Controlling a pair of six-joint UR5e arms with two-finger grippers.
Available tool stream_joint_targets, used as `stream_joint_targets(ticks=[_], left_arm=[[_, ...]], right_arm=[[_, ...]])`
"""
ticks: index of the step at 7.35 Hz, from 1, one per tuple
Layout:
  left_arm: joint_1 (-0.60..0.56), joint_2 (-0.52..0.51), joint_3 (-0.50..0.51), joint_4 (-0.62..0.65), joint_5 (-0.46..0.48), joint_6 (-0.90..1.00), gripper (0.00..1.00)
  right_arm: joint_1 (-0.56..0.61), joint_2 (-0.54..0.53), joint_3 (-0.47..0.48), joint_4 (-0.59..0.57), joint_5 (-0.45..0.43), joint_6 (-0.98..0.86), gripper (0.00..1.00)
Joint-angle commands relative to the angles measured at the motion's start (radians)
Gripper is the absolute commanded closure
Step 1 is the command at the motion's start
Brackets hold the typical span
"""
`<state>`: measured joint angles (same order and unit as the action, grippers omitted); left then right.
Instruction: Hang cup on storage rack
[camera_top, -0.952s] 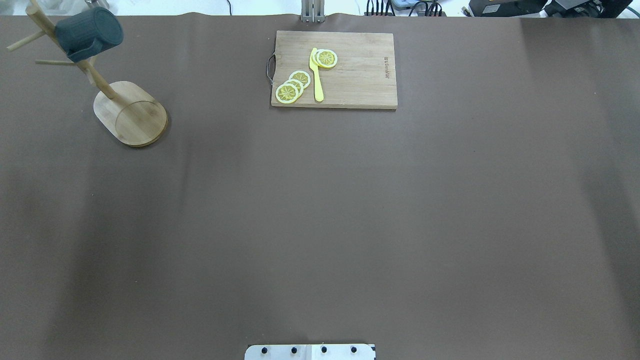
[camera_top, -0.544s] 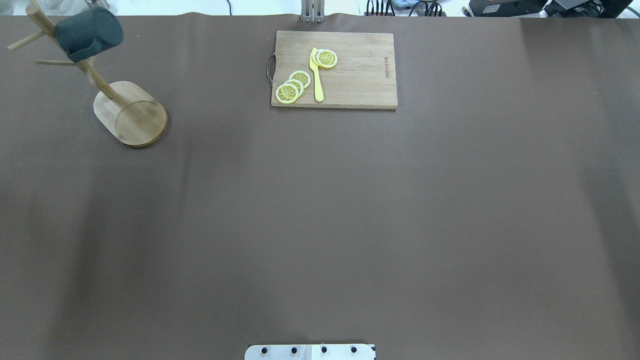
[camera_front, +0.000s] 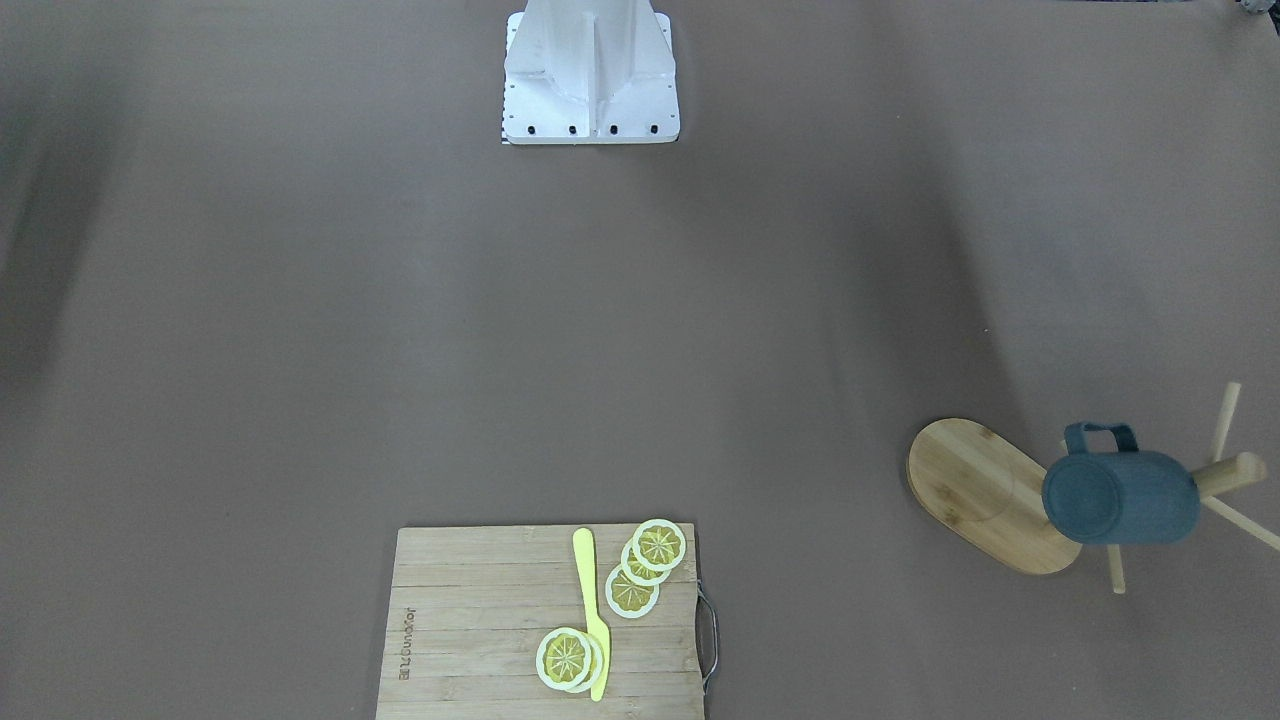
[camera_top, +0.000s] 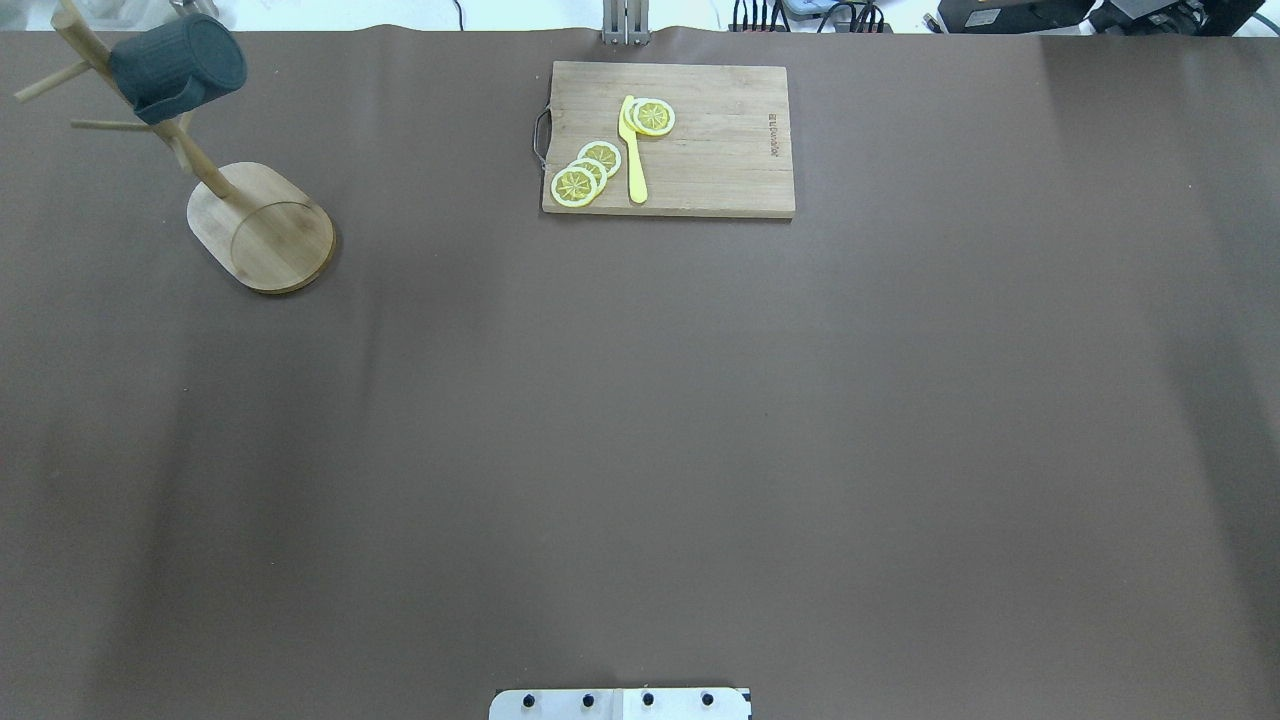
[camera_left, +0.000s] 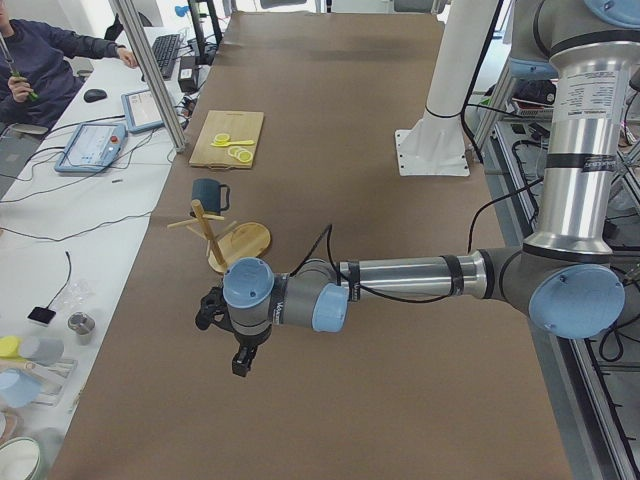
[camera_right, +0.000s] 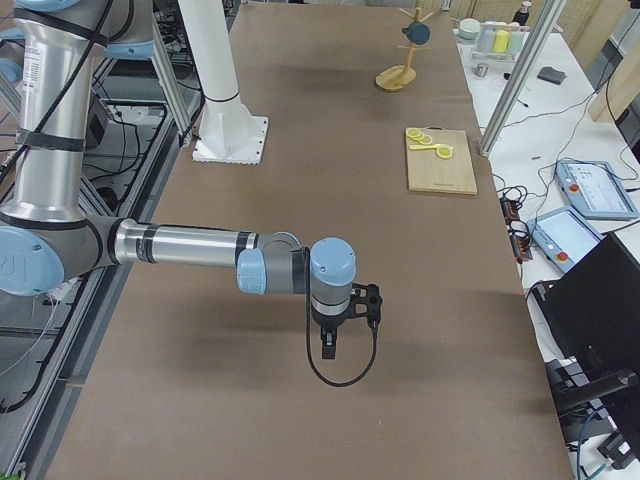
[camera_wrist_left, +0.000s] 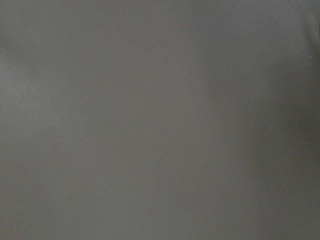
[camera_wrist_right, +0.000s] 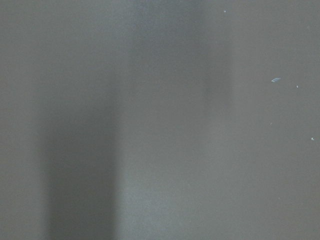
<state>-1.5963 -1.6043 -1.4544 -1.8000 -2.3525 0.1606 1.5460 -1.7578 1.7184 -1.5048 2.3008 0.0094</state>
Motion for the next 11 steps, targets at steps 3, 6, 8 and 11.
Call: stream_joint_targets(ticks=[3,6,8,11], left_arm=[[0.001,0.008,-0.015,0.018,-0.014,-0.003,0.01],[0.004,-0.026,-0.113,0.174,-0.004,-0.001,0.01],[0.006,-0.025,-0.112,0.171,-0.002,0.004,0.01],[0.004,-0.019,-0.115,0.168,-0.004,0.008,0.01]], right_arm=[[0.0,0.0,-0.011,0.0,0.0,-0.002,0.0],[0.0,-0.002,-0.013,0.001,-0.001,-0.009,0.0],[0.0,0.001,-0.023,-0.002,0.009,0.0,0.0],[0.0,-0.017,-0.039,0.0,-0.015,-0.008,0.0]])
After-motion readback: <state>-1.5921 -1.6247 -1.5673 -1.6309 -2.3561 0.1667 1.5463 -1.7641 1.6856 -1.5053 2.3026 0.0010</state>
